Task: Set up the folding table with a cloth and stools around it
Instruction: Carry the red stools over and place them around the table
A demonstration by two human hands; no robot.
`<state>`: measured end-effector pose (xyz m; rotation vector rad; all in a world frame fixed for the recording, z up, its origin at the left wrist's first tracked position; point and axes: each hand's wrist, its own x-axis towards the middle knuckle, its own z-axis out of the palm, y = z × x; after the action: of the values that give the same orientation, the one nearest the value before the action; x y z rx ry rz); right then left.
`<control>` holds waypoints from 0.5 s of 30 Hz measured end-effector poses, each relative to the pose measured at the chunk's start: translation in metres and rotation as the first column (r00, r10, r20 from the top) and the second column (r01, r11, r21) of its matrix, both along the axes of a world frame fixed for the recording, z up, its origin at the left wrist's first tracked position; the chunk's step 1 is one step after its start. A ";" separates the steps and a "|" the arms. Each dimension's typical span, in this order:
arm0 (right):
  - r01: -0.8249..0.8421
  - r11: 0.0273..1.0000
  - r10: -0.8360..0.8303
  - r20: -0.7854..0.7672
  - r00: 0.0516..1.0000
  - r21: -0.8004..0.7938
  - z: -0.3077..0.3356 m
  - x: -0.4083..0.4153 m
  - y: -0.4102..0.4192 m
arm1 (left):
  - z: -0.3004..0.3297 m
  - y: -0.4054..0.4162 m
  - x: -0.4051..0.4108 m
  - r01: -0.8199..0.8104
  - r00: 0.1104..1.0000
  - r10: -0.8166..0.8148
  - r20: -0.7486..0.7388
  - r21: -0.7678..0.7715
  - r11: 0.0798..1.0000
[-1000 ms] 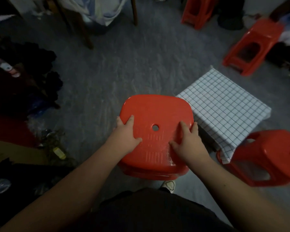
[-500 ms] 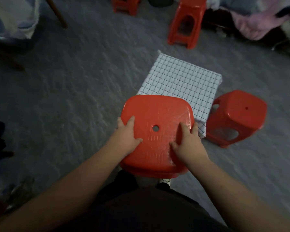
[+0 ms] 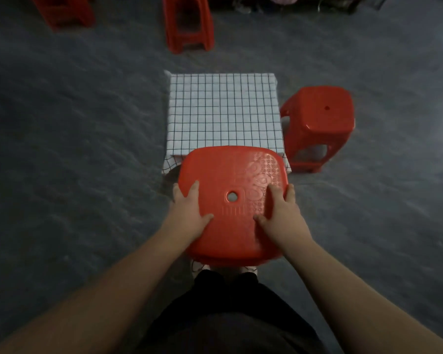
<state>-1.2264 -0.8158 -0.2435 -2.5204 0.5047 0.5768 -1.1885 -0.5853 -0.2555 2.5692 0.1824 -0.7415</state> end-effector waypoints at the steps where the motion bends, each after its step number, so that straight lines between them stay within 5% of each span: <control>1: 0.012 1.000 -0.012 -0.002 1.000 0.002 -0.010 0.003 -0.001 | -0.010 -0.001 0.004 0.001 1.000 -0.001 -0.008 0.003 1.000; 15: 0.021 0.998 -0.018 -0.057 0.998 0.056 -0.259 0.035 -0.026 | -0.255 -0.031 0.033 -0.053 0.997 0.054 -0.047 0.022 0.998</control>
<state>-1.1913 -0.8417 -0.5020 -2.4494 0.5258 0.6470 -1.1560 -0.6162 -0.5102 2.5570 0.2748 -0.7854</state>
